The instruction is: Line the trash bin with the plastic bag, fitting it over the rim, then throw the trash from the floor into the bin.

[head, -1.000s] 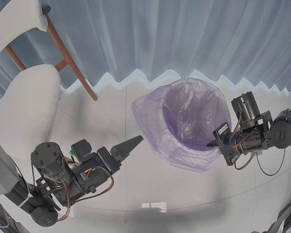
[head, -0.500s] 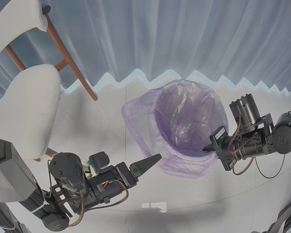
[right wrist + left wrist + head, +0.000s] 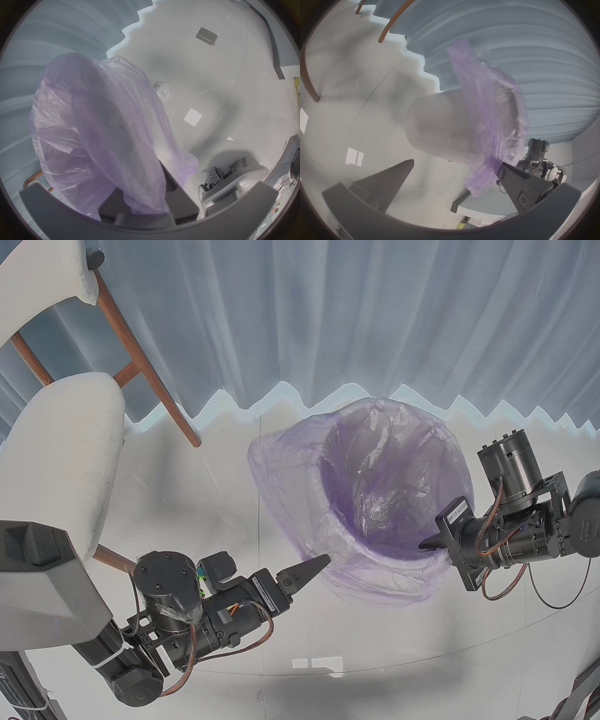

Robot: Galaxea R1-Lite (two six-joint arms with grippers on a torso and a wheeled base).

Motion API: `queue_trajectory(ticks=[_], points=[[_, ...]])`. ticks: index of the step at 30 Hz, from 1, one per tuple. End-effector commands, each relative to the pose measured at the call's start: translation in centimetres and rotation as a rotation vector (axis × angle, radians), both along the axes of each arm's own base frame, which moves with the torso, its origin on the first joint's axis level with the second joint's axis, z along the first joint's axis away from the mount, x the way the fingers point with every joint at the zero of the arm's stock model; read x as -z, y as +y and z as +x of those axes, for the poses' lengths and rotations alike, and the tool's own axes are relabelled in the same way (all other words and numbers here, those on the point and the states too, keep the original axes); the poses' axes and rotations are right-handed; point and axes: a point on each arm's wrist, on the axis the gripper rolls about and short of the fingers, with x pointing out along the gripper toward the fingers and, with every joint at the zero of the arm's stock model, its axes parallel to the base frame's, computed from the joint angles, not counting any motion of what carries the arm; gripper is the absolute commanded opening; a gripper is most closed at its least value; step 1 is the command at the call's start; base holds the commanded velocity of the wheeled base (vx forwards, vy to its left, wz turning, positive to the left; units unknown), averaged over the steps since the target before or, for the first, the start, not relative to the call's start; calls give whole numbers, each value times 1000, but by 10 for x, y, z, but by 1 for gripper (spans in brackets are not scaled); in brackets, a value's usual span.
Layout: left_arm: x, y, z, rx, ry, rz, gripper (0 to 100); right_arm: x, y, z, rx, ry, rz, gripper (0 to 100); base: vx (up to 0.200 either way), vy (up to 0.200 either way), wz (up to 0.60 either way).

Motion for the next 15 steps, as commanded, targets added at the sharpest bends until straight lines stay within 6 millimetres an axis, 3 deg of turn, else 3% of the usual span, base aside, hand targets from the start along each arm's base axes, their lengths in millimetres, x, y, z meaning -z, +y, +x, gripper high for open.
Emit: queue_trajectory(ticks=[1,15], points=[[9,2,12,-31,15,12,100,-8,-4,-6,11,-17,26,0,0,0,0],[34,27,38,-187,78,61,100,-27,-13,-17,25,-56,105,0,0,0,0]])
